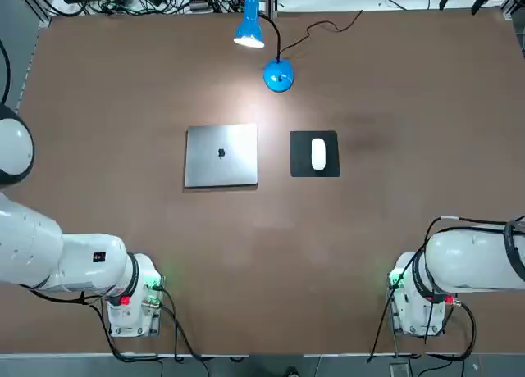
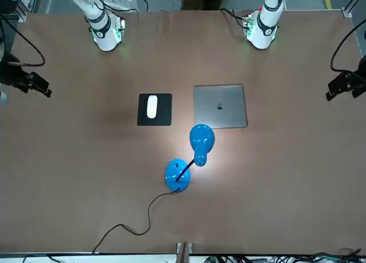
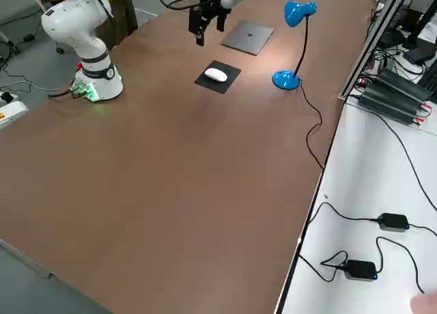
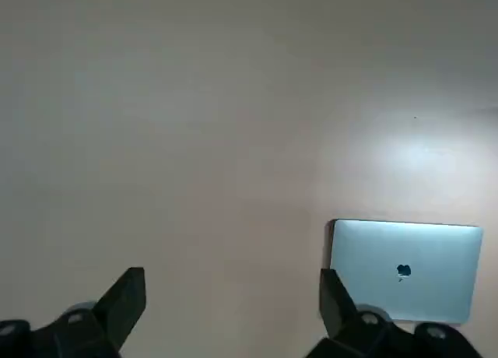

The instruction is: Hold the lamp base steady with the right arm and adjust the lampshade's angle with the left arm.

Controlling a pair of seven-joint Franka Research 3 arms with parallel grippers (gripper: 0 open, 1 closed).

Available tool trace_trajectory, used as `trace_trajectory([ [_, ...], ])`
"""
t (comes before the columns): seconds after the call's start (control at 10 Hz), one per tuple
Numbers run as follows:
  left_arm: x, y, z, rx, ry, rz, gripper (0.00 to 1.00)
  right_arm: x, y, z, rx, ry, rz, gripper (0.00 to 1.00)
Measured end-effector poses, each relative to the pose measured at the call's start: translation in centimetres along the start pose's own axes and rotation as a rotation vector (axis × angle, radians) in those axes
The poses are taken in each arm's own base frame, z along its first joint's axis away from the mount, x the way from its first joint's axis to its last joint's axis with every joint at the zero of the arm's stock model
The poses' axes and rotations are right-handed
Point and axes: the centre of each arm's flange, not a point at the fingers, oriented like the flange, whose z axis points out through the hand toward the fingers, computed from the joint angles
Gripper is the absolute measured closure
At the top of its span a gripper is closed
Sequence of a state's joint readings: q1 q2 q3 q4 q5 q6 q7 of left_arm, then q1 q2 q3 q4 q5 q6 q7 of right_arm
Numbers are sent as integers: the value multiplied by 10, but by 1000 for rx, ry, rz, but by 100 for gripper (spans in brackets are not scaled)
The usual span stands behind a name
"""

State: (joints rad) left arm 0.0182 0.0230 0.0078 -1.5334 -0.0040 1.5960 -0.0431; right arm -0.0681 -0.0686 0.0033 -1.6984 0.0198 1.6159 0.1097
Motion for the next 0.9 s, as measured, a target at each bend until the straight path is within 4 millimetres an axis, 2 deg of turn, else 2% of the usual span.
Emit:
trace_trajectory([
  [0.1,0,0,0,0,0,0,1,1,5,1,0,1,2,0],
  [0.2,0,0,0,0,0,0,1,1,2,3,-3,3,-6,0],
  [0.5,0,0,0,0,0,0,1,-2,-31,4,-12,10,-66,0],
  [0.9,1,0,2,0,-3,0,1,-1,-27,5,-13,11,-58,0],
])
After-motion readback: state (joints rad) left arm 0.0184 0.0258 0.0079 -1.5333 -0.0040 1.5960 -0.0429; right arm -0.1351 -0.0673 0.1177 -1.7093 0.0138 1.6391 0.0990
